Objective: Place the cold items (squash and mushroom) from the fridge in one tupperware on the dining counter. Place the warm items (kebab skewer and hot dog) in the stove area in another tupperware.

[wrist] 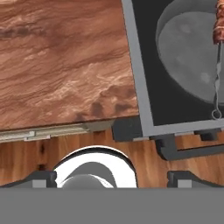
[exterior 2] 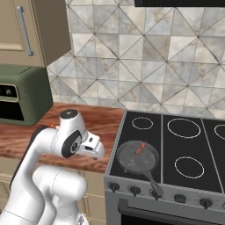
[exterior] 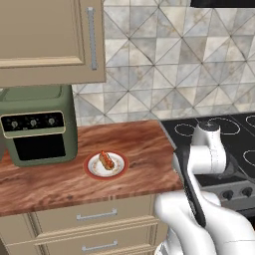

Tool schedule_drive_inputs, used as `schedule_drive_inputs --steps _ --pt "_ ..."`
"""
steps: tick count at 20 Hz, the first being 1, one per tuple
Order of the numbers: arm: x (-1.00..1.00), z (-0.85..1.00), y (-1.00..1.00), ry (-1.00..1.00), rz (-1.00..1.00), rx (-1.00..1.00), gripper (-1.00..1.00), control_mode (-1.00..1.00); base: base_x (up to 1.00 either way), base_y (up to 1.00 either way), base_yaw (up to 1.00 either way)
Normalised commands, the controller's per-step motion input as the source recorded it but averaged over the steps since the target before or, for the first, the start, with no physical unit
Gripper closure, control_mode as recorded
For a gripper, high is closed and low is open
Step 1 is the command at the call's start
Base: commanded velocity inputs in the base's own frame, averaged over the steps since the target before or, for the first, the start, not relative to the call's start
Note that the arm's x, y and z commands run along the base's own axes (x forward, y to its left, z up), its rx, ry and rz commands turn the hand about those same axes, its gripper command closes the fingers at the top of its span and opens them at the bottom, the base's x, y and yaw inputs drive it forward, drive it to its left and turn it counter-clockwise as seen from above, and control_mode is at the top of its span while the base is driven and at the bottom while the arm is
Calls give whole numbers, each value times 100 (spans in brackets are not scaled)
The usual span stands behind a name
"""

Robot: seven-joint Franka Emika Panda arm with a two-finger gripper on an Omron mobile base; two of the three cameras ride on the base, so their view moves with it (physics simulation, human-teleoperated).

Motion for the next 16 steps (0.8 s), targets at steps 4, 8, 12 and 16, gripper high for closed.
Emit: schedule_drive_inputs --steps 4,8,12,16 --pt "19 -23 -24 8 -1 0 -100 -100 0 0 0" --pt "49 -8 -66 21 -26 0 -100 -100 0 0 0" --pt "55 1 -93 12 -26 8 -100 -100 0 0 0" --pt "39 30 -82 0 -10 8 -100 -100 0 0 0"
